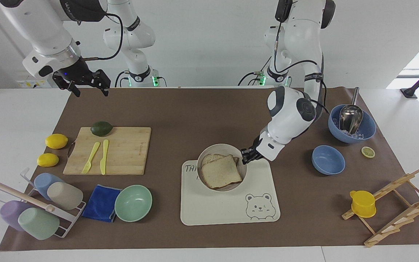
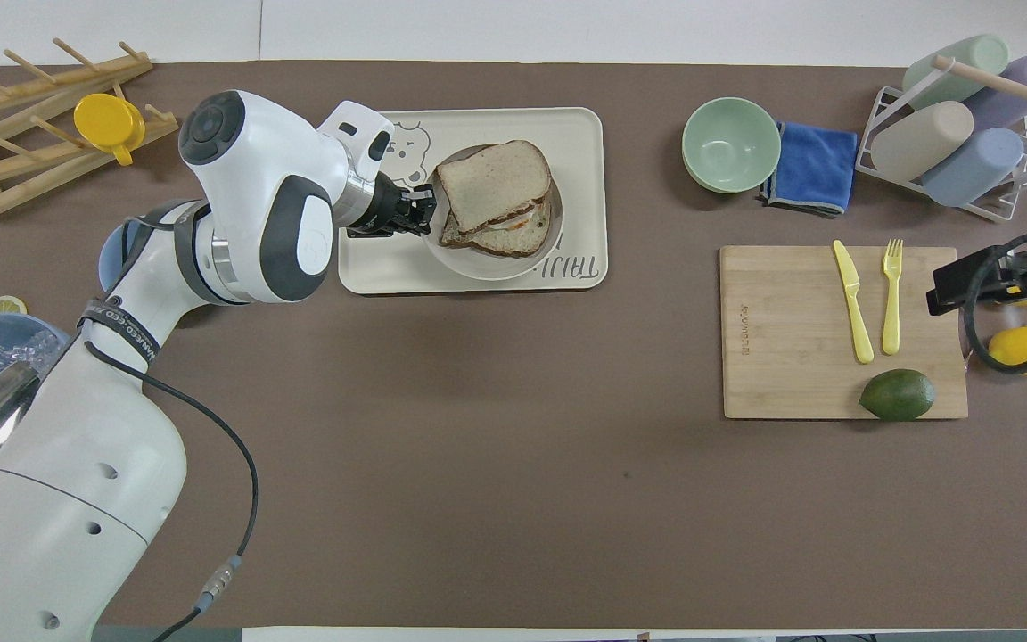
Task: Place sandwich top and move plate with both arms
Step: 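Slide the plate farther from the robot onto the bear tray, then open the left gripper to release the plate rim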
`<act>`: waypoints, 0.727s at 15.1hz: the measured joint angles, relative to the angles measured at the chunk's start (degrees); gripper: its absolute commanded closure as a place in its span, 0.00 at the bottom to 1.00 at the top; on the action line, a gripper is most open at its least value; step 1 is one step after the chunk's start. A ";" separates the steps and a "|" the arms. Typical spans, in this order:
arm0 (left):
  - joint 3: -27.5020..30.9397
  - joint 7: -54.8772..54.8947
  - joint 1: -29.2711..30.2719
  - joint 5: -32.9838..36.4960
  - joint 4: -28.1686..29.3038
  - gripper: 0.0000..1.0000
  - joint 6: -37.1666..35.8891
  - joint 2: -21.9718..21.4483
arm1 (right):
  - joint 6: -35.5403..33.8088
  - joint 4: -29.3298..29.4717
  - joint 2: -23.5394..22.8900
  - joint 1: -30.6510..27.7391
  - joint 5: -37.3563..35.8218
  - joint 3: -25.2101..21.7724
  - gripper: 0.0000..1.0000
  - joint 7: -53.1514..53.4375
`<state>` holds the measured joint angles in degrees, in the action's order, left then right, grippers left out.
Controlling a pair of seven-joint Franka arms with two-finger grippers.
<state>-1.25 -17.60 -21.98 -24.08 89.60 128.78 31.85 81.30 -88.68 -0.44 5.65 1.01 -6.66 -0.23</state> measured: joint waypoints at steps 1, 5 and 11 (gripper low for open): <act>0.01 0.09 0.01 0.50 0.01 1.00 0.96 0.28 | 0.00 0.00 0.00 0.00 0.00 0.00 0.00 0.00; 0.02 0.30 0.01 1.51 0.36 1.00 2.22 0.83 | 0.00 0.00 0.00 0.00 0.00 0.00 0.00 0.00; -0.09 1.04 -0.10 1.56 2.98 0.11 6.44 0.88 | 0.00 0.00 0.00 0.00 0.00 0.00 0.00 0.00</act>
<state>-1.34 -16.56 -22.07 -22.52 92.58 135.22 32.73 81.30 -88.68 -0.44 5.65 1.01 -6.66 -0.23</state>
